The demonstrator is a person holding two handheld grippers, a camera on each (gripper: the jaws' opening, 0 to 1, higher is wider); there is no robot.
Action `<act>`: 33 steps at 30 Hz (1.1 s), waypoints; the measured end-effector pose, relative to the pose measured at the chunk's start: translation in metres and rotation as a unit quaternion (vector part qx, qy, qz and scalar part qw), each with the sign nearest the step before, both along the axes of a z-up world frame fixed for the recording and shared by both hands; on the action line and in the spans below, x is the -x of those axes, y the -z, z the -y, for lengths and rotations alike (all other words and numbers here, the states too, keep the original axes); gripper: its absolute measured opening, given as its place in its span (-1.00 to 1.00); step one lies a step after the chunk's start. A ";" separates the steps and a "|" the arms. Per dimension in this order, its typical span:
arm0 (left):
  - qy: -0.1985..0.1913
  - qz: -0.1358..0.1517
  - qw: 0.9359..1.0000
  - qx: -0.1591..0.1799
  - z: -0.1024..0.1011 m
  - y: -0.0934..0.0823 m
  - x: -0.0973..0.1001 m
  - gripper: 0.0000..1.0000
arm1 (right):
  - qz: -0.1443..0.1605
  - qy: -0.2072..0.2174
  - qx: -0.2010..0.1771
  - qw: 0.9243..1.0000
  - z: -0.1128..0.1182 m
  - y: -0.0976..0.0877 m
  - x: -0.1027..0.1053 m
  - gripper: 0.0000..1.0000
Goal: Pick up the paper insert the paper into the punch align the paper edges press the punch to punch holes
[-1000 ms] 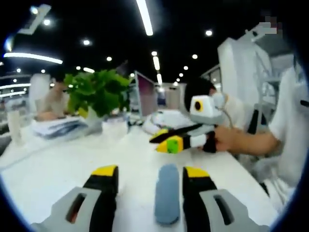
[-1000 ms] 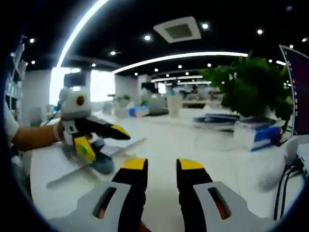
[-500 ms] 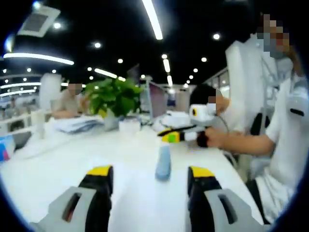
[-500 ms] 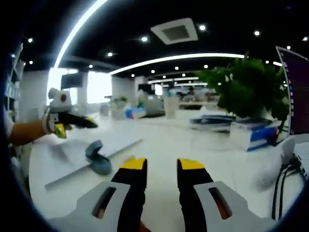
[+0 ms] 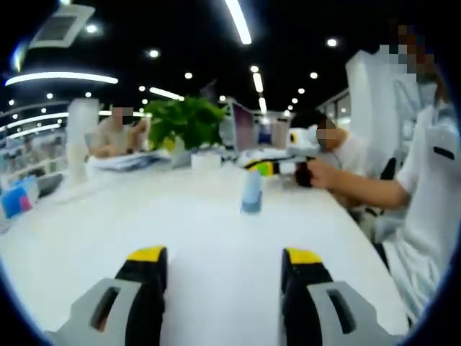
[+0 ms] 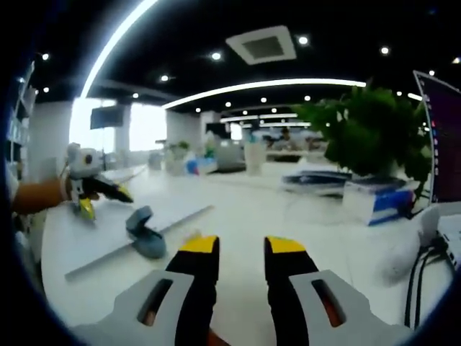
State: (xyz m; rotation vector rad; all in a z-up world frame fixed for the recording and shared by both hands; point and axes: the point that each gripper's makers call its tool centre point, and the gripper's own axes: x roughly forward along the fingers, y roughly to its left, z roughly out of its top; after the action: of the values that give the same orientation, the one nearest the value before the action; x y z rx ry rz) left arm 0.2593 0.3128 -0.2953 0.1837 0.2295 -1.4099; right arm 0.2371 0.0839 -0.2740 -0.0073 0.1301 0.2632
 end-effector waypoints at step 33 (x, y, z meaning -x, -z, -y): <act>0.005 0.006 1.000 -0.013 0.000 0.009 -0.002 0.38 | -0.043 -0.428 0.050 0.901 -0.095 0.021 0.009 -0.38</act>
State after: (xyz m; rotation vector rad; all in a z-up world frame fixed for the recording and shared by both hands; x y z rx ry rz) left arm 0.2618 0.3126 -0.3040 0.2149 0.2383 -1.4169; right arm 0.2278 0.1788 -0.2950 -0.1593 0.2258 1.1421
